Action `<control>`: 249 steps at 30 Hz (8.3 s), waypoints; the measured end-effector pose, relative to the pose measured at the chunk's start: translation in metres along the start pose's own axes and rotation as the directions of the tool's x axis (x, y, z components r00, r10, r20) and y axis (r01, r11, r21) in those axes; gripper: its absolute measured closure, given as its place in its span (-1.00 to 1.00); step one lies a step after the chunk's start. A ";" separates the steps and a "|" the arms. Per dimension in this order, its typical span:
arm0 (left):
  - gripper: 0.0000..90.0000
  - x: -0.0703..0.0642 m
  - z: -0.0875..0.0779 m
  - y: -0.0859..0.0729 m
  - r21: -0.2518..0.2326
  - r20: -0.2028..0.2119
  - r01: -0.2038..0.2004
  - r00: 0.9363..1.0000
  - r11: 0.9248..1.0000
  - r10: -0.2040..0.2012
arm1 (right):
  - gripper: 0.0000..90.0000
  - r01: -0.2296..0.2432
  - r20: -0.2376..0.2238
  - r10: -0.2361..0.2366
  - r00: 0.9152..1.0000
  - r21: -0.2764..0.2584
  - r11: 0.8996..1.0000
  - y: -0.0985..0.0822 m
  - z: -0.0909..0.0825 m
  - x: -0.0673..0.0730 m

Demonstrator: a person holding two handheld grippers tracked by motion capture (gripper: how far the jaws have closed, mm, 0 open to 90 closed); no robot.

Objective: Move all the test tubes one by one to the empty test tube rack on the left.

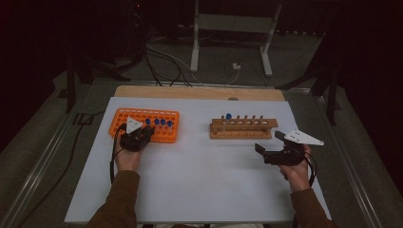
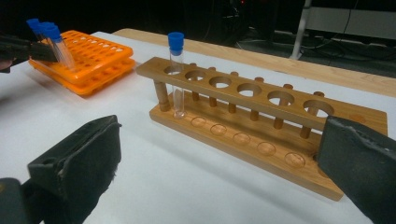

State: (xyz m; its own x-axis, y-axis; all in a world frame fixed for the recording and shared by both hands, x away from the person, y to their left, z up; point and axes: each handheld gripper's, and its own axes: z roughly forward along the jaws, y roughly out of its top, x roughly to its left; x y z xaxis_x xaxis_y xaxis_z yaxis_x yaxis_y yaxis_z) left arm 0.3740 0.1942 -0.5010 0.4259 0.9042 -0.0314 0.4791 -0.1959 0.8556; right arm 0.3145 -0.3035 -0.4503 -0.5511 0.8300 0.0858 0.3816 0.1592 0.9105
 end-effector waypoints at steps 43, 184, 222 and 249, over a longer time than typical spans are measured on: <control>-0.44 -0.013 -0.043 -0.005 -0.118 0.075 0.144 0.988 0.982 -0.136 | -1.00 0.002 -0.021 -0.003 1.000 -0.029 1.000 0.015 0.008 0.012; 0.58 -0.145 0.002 0.043 -0.120 0.256 -0.167 0.947 0.979 0.193 | 0.70 0.097 -0.318 -0.063 0.946 0.093 0.991 0.069 0.115 0.117; 0.73 -0.110 -0.016 0.039 -0.123 0.227 -0.095 0.966 0.988 0.121 | -0.99 0.044 -0.192 -0.030 0.981 0.069 0.997 0.061 0.098 0.085; 0.73 -0.046 -0.057 0.030 -0.176 0.145 -0.005 0.989 0.984 0.031 | -1.00 -0.010 -0.093 0.013 0.996 0.033 0.999 0.037 0.056 0.040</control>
State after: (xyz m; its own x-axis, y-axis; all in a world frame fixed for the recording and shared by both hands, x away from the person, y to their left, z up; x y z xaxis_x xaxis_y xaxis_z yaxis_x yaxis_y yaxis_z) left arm 0.3251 0.1682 -0.4449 0.5471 0.8333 -0.0790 0.3343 -0.1310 0.9333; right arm 0.3484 -0.2348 -0.4356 -0.6124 0.7790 0.1348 0.4116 0.1686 0.8956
